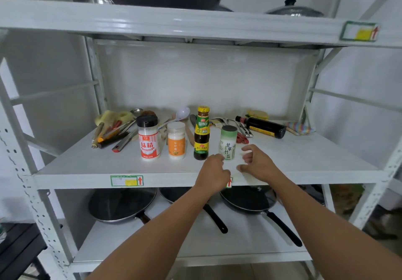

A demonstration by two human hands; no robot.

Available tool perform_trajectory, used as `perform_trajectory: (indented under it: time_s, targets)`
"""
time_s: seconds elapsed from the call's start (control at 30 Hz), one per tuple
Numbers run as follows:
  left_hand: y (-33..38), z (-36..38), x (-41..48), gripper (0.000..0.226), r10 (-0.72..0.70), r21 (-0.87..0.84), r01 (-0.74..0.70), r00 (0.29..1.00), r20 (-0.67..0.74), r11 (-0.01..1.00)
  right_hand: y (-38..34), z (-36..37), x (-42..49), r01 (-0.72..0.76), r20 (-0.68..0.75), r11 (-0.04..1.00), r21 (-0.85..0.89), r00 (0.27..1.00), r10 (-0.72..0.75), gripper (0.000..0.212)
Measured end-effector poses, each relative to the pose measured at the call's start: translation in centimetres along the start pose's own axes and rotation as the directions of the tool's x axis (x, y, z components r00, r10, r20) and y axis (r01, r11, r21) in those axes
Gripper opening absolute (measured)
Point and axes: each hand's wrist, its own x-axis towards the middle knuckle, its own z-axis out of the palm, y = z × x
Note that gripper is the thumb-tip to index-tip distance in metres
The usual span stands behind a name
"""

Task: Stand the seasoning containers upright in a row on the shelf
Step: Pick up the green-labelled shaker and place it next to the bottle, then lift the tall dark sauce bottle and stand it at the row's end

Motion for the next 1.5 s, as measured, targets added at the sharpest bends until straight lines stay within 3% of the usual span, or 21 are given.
perform_trajectory:
  time_s: [0.13,0.4,0.6,0.8,0.9,1.0,1.1,1.3,1.4,1.5]
  targets:
    - [2.1,0.0,0.1,0.052,0.100,0.112,-0.105,0.994,0.053,0.988,0.3,-2.6,-2.0,-0.034,-0.048,0.995,-0.094,0.998,0.029,0.064]
    - [6.8,2.6,3.3,0.053,0.295,0.066,-0.301,0.951,0.094,0.951,1.8,-8.3,-1.9,-0.131,-0.094,0.966,-0.224,0.989,0.113,0.057]
    - [6.7,5.5,6.3,0.032,0.451,-0.018,-0.452,0.891,-0.060,0.892,4.5,-10.5,2.8,-0.134,-0.169,0.938,-0.319,0.982,0.083,0.050]
    - [4.4,9.1,8.1,0.040,0.448,-0.083,-0.448,0.894,-0.018,0.890,7.9,-9.8,10.2,-0.106,-0.220,0.903,-0.415,0.975,0.014,0.036]
    - [4.1,10.7,8.6,0.049,0.468,-0.064,-0.471,0.882,-0.049,0.880,9.2,-9.1,14.5,-0.064,-0.193,0.847,-0.528,0.980,-0.046,0.048]
    - [4.1,10.8,9.5,0.051,0.374,-0.075,-0.376,0.926,-0.046,0.924,9.8,-8.9,18.8,-0.038,-0.198,0.781,-0.624,0.974,-0.111,0.055]
    - [3.8,11.0,9.9,0.055,0.344,-0.069,-0.343,0.939,-0.003,0.937,10.1,-8.6,22.7,-0.042,-0.187,0.752,-0.658,0.976,-0.108,0.062]
    - [3.6,11.5,10.0,0.046,0.321,-0.045,-0.320,0.947,0.006,0.946,11.5,-9.3,27.9,0.011,-0.024,0.688,-0.726,0.999,-0.042,0.065]
    - [3.7,11.6,10.1,0.047,0.303,-0.033,-0.302,0.953,0.002,0.953,12.5,-9.2,28.4,0.010,-0.045,0.668,-0.745,0.997,-0.065,0.075]
    - [3.7,11.7,10.0,0.048,0.289,-0.019,-0.289,0.957,0.009,0.957,12.9,-8.8,28.1,-0.010,-0.091,0.658,-0.753,0.992,-0.089,0.073]
